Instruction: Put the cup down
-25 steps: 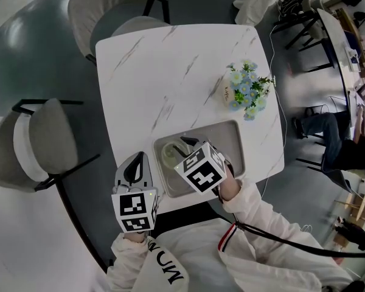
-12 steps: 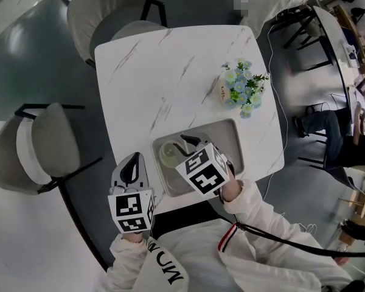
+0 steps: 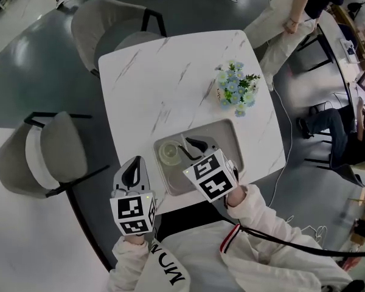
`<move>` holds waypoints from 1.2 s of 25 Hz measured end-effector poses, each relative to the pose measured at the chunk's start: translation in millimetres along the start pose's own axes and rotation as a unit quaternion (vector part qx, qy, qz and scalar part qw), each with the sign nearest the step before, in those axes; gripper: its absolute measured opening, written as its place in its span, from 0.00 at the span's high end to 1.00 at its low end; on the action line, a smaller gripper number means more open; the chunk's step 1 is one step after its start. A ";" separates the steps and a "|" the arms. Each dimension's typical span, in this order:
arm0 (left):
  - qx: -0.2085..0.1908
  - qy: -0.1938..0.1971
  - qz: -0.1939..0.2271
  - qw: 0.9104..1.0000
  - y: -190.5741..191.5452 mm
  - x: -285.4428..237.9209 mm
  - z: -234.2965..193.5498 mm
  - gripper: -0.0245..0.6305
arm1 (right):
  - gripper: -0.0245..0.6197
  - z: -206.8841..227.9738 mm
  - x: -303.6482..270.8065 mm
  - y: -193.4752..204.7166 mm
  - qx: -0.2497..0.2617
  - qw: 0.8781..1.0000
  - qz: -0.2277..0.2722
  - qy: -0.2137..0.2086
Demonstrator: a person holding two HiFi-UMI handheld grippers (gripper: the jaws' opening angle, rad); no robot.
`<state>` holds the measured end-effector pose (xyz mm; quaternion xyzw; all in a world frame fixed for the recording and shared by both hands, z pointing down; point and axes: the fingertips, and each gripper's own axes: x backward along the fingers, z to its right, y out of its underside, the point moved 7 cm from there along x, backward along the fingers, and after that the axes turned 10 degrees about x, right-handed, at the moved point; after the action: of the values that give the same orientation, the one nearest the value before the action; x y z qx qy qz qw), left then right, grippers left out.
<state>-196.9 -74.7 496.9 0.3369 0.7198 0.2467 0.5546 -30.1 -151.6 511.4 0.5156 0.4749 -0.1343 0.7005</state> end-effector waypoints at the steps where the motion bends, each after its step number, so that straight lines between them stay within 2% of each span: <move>1: -0.003 0.000 0.002 1.000 -1.3 2.3 1.9 0.95 | 0.79 0.8 5.0 0.2 -0.003 1.000 0.008 0.004; 12: -0.039 0.005 0.041 0.998 -17.8 33.6 31.3 0.95 | 0.83 10.1 68.7 8.0 -0.025 0.995 0.079 0.057; 17: -0.042 0.000 0.054 0.998 -21.2 66.1 48.4 0.95 | 0.93 4.9 110.1 13.8 -0.041 0.990 0.115 0.075; 19: -0.048 0.003 0.065 0.997 -27.5 76.3 54.8 0.95 | 0.95 4.6 125.7 11.7 -0.046 0.986 0.138 0.084; 30: -0.073 0.022 0.122 0.990 -48.4 122.5 94.9 0.95 | 0.95 -11.6 195.7 3.7 -0.058 0.962 0.244 0.108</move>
<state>-134.9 -15.0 359.1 0.3753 0.6653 0.3721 0.5273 66.7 -81.2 356.1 0.5859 0.4143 0.1250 0.6851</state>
